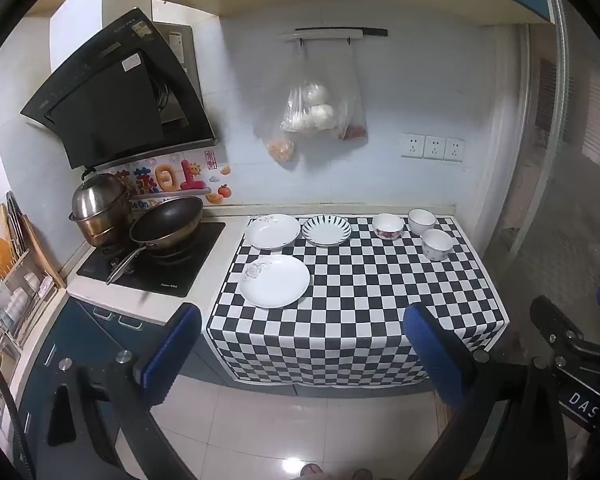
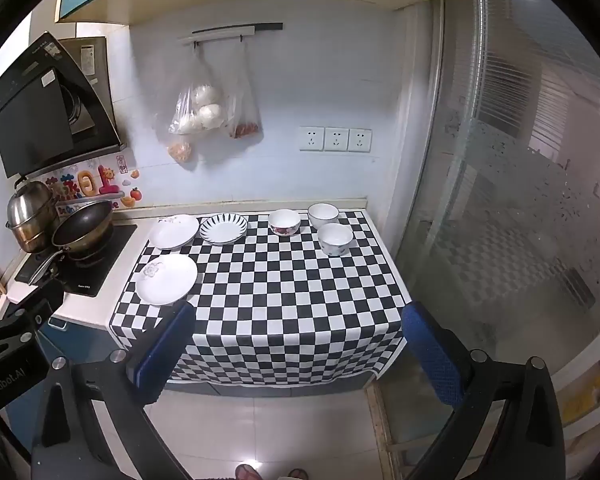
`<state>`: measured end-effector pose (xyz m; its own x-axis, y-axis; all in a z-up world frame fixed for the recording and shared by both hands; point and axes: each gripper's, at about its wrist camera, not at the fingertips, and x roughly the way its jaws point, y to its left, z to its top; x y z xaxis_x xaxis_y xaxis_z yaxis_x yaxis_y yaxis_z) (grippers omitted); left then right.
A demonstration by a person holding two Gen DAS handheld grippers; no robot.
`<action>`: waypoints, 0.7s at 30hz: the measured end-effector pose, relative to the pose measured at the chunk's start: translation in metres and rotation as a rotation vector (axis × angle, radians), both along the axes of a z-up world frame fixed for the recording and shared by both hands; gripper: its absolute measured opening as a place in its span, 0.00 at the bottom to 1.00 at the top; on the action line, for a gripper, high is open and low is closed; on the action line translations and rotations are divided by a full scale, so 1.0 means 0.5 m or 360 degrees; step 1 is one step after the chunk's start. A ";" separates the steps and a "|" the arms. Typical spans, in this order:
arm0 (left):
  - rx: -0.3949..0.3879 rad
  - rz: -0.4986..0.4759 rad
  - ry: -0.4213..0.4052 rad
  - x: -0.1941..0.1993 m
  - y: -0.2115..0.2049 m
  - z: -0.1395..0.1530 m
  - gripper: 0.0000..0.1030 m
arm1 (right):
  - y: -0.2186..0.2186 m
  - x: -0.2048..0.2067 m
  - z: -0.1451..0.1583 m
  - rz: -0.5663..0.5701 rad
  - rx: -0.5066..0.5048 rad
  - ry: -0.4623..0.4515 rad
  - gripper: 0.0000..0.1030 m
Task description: Organize plates and bowls
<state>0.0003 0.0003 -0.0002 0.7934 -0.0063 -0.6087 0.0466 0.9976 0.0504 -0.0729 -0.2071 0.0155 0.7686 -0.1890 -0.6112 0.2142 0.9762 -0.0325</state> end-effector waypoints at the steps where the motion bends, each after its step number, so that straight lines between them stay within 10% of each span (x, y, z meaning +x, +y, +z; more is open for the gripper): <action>1: -0.0002 0.0000 0.0002 0.000 0.001 0.000 1.00 | 0.000 0.000 0.000 0.0000 -0.0005 -0.0001 1.00; 21: 0.0032 0.0007 -0.0020 0.023 0.001 0.008 1.00 | 0.007 0.009 -0.006 -0.0010 -0.0016 -0.0008 1.00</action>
<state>0.0116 0.0010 0.0040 0.8009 0.0092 -0.5988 0.0416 0.9966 0.0710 -0.0685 -0.2034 0.0125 0.7704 -0.2000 -0.6053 0.2206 0.9745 -0.0412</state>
